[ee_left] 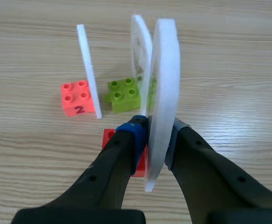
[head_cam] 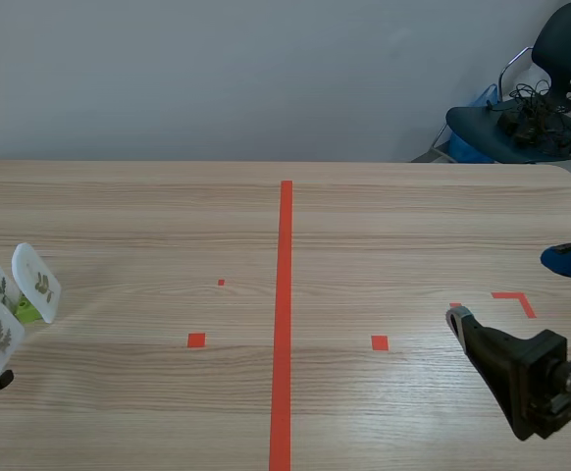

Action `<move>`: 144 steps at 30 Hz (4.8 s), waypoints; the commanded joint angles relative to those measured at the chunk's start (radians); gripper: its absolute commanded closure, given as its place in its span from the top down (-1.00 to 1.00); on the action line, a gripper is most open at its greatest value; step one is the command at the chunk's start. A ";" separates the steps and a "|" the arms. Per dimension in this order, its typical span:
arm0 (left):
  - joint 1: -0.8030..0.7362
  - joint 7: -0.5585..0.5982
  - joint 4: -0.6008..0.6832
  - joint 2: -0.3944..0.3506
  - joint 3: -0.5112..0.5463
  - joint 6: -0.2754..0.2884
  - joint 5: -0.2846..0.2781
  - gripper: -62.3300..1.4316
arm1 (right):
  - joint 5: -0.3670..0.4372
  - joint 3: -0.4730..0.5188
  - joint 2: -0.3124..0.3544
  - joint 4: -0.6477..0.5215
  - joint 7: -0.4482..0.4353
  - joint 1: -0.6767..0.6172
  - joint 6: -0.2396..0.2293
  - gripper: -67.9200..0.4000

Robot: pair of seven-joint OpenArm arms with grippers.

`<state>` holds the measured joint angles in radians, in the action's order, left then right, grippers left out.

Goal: Do the leaf sorting experiment

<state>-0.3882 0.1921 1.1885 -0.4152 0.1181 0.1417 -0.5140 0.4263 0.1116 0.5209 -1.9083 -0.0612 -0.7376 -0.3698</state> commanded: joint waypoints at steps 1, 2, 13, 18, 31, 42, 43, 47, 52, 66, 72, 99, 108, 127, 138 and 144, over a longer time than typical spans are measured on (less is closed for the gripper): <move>0.041 0.029 -0.004 0.002 -0.005 0.003 -0.003 -0.79 | 0.008 0.012 0.000 -0.018 -0.013 0.009 0.003 1.00; 0.056 0.029 -0.022 0.002 -0.005 0.003 -0.003 -0.79 | 0.008 0.012 0.000 -0.018 -0.013 0.009 0.003 1.00; 0.175 0.028 -0.195 0.021 -0.006 0.003 -0.007 -0.78 | 0.008 0.012 0.000 -0.018 -0.012 0.009 0.003 1.00; 0.170 0.028 -0.214 0.021 -0.006 0.009 -0.007 -0.69 | 0.008 0.012 0.000 -0.018 -0.013 0.009 0.003 1.00; 0.170 0.054 -0.194 0.005 0.008 0.045 -0.006 0.27 | 0.008 0.012 0.000 -0.018 -0.013 0.009 0.003 1.00; 0.086 0.016 0.071 -0.087 0.138 0.077 -0.007 0.27 | 0.008 0.012 0.000 -0.018 -0.013 0.009 0.003 1.00; 0.068 0.016 0.111 -0.097 0.154 0.088 -0.007 0.28 | 0.008 0.012 0.000 -0.018 -0.013 0.009 0.003 1.00; -0.010 0.016 0.279 -0.121 0.215 0.154 -0.011 0.54 | 0.008 0.012 0.000 -0.019 -0.013 0.009 0.003 1.00; -0.084 0.016 0.469 -0.119 0.251 0.292 -0.045 0.84 | 0.008 0.013 0.000 -0.024 -0.013 0.009 0.003 1.00; -0.182 -0.061 0.583 -0.115 0.082 0.554 -0.044 1.00 | 0.008 0.019 0.000 -0.079 0.014 0.008 0.004 1.00; -0.182 -0.119 0.583 -0.114 -0.072 0.532 -0.044 1.00 | 0.058 0.060 -0.001 -0.134 0.095 -0.002 0.004 1.00; -0.174 -0.137 0.583 -0.112 -0.172 0.323 -0.044 1.00 | 0.086 0.121 -0.058 -0.175 0.161 -0.029 0.004 1.00; -0.174 -0.137 0.583 -0.112 -0.172 0.323 -0.044 1.00 | 0.075 0.121 -0.058 -0.175 0.160 -0.029 0.004 1.00; -0.174 -0.130 0.583 -0.112 -0.172 0.323 -0.044 1.00 | 0.075 0.120 -0.058 -0.175 0.160 -0.026 0.004 1.00; -0.174 -0.130 0.583 -0.112 -0.172 0.323 -0.044 1.00 | 0.075 0.120 -0.058 -0.175 0.160 -0.026 0.004 1.00; -0.174 -0.130 0.583 -0.112 -0.172 0.323 -0.044 1.00 | 0.075 0.120 -0.058 -0.175 0.160 -0.026 0.004 1.00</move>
<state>-0.5674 0.0425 1.7668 -0.5320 -0.0624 0.4637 -0.5442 0.4938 0.2337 0.4549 -2.0750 0.1143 -0.7788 -0.3702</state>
